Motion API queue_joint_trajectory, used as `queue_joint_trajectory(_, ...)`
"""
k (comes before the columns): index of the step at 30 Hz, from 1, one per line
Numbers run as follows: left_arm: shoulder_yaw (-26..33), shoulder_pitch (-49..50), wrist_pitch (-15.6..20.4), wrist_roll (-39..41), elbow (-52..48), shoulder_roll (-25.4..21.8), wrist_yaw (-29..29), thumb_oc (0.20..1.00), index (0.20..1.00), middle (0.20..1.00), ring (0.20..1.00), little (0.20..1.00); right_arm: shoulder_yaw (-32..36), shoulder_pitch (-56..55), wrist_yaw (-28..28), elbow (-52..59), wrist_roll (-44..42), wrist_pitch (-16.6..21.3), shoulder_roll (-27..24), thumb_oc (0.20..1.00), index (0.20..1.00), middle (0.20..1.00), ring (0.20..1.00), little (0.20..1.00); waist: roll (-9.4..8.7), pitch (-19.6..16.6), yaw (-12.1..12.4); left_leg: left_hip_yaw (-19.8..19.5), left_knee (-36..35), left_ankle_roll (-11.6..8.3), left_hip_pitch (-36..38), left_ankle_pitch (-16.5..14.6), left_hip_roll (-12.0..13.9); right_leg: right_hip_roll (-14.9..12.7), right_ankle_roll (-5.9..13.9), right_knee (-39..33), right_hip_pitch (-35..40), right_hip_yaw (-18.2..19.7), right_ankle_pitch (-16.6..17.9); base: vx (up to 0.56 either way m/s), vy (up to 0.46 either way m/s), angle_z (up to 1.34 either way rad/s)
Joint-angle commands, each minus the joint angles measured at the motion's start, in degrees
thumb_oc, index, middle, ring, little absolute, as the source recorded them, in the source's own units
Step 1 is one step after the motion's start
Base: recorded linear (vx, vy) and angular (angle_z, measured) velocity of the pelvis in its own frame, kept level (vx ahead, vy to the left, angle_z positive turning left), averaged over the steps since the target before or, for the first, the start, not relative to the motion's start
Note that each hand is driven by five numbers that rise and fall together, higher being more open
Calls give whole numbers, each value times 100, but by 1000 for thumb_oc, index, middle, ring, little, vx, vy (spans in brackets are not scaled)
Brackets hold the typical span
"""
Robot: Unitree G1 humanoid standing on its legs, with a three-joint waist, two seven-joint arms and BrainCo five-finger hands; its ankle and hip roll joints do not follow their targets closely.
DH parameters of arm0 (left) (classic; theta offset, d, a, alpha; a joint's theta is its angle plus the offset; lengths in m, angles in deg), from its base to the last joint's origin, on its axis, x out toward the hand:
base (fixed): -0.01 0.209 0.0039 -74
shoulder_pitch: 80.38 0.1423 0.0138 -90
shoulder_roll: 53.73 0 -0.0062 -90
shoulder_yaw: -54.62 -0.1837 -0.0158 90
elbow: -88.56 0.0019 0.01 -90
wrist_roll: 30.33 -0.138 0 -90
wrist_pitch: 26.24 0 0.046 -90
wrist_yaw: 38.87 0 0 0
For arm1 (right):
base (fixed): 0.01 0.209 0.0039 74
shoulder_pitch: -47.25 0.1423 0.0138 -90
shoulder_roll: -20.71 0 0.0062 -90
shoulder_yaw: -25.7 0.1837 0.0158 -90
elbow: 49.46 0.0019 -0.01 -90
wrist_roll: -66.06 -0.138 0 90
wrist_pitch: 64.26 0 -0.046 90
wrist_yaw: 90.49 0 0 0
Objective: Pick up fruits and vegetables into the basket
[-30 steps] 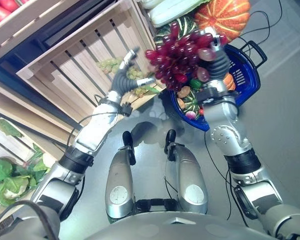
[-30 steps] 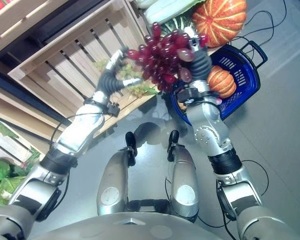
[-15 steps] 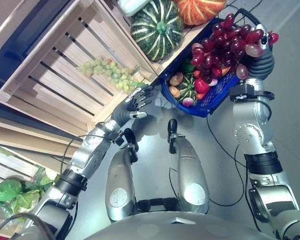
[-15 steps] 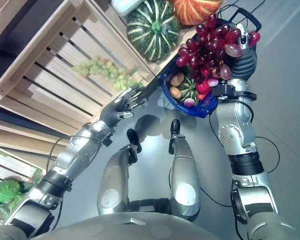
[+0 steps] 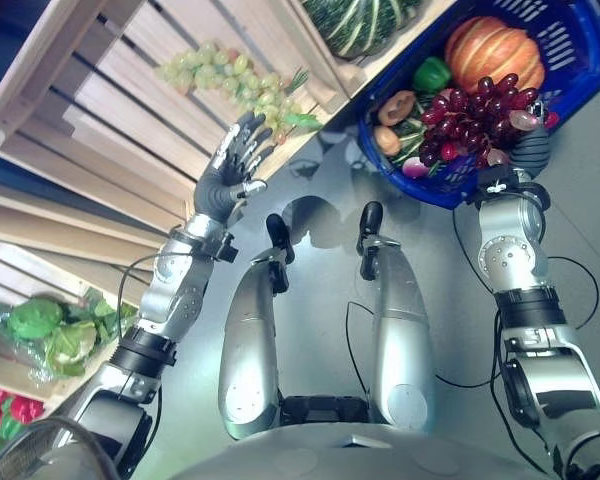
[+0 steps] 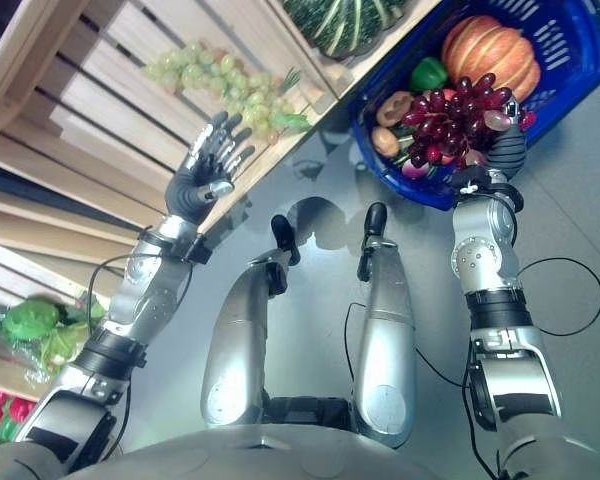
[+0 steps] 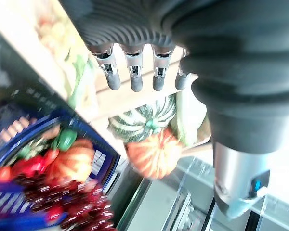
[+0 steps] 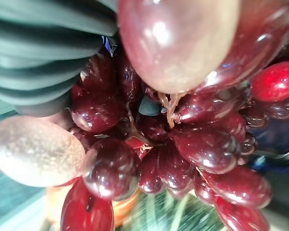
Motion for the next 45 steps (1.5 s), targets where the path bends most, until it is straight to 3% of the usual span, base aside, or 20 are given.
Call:
queue_joint_trajectory(1,179,-105,458,3,-531,-139,-7,1000,1000,1000,1000,1000,369,385,77,-248,-560,19,-504,200,200,200,200,200,421,-310,-35,23,170,148,-343,-169,-214,-62,411,322,-142,-168,-232,12,-99,19)
queue_joint_trajectory(9,257,-518,404,-14,-530,-362,38,1000,1000,1000,1000,1000,352,1100,-194,-1770,-708,98,-965,200,200,200,200,200,551,-310,122,-201,516,209,-1129,-224,-294,-107,367,706,-883,-106,-228,18,-97,17)
queue_joint_trajectory(12,250,-599,438,-73,-430,-487,122,1000,1000,1000,1000,1000,344,1317,-854,-2379,-707,-31,-1209,200,200,200,200,200,599,-310,144,-313,763,246,-1547,-282,-304,-109,338,956,-1270,-24,-240,33,-83,19)
queue_joint_trajectory(19,239,-589,663,-194,-477,-647,201,1000,1000,1000,1000,1000,343,1407,-986,-3038,-978,-455,-1379,200,200,200,200,200,689,-310,166,-454,1180,295,-2103,-382,-308,-103,294,1351,-1779,87,-301,34,-56,5)
queue_joint_trajectory(20,240,-599,724,-239,-483,-695,257,1000,1000,1000,1000,1000,309,1379,-972,-3100,-945,-570,-1388,564,564,564,564,564,689,-310,165,-480,1236,307,-2165,-393,-322,-77,281,1399,-1827,108,-312,29,-57,2)
queue_joint_trajectory(21,246,-617,756,-349,-463,-723,367,1000,1000,1000,1000,1000,267,1368,-1009,-3188,-929,-646,-1388,1000,1000,1000,1000,1000,689,-310,170,-502,1298,315,-2227,-407,-323,-64,268,1461,-1880,124,-326,23,-40,3)
queue_joint_trajectory(27,247,-714,873,-1380,-379,-967,1358,1000,1000,1000,1000,1000,304,1227,-758,-3421,-981,-510,-1381,1000,1000,1000,1000,1000,654,-310,154,-574,1447,337,-2288,-442,-306,-26,255,1563,-1894,129,-351,17,-25,-1)
queue_joint_trajectory(30,293,-779,929,-2187,-335,-1165,1915,1000,1000,1000,1000,1000,186,968,-588,-3181,-37,-595,-1264,1000,1000,1000,1000,1000,597,-310,127,-589,1436,332,-2211,-448,-295,-1,254,1506,-1793,101,-338,0,0,0)
queue_joint_trajectory(33,345,-762,653,-2965,-350,-1304,2647,1000,1000,1000,1000,1000,-11,589,-820,-2630,885,-654,-1157,1000,1000,1000,1000,1000,510,-310,66,-567,1354,308,-2074,-406,-258,65,258,1385,-1640,81,-287,-12,6,-3)
queue_joint_trajectory(35,361,-727,537,-3432,-357,-1355,3044,1000,1000,1000,1000,1000,-83,319,-860,-2326,1310,-543,-1106,1000,1000,1000,1000,1000,449,-310,22,-556,1279,291,-1965,-389,-232,97,263,1281,-1521,64,-262,-27,12,-6)
queue_joint_trajectory(38,430,-577,320,-4876,-311,-1511,4027,1000,1000,1000,1000,1000,-167,-397,-1209,-1468,2219,-261,-928,1000,1000,1000,1000,1000,326,-310,-101,-492,1050,237,-1621,-343,-176,175,304,1009,-1191,54,-208,-39,44,-11)
queue_joint_trajectory(40,442,-548,256,-5292,-275,-1569,4326,1000,1000,1000,1000,1000,-177,-597,-1358,-1199,2549,-207,-874,1000,1000,1000,1000,1000,286,-310,-149,-471,989,211,-1519,-327,-155,194,321,926,-1093,62,-187,-27,55,-8)
queue_joint_trajectory(41,488,-474,-100,-6303,-314,-1632,4894,1000,1000,1000,1000,1000,-224,-1039,-1705,-619,3104,-215,-700,1000,1000,1000,1000,1000,211,-310,-248,-405,874,162,-1280,-311,-107,232,357,755,-869,76,-156,-29,84,-8)
queue_joint_trajectory(44,466,-494,-797,-7861,-299,-1887,5457,1000,1000,1000,1000,1000,-215,-1541,-1963,13,3680,-172,-574,1000,1000,1000,1000,1000,127,-310,-429,-271,693,79,-886,-295,-31,249,428,491,-526,113,-104,-17,104,-18)
queue_joint_trajectory(45,453,-501,-848,-7969,-300,-1922,5509,1000,1000,1000,1000,1000,-199,-1596,-1977,70,3721,-141,-563,1000,1000,1000,1000,1000,115,-310,-447,-256,668,68,-834,-291,-24,254,439,463,-481,121,-98,-3,85,-23)
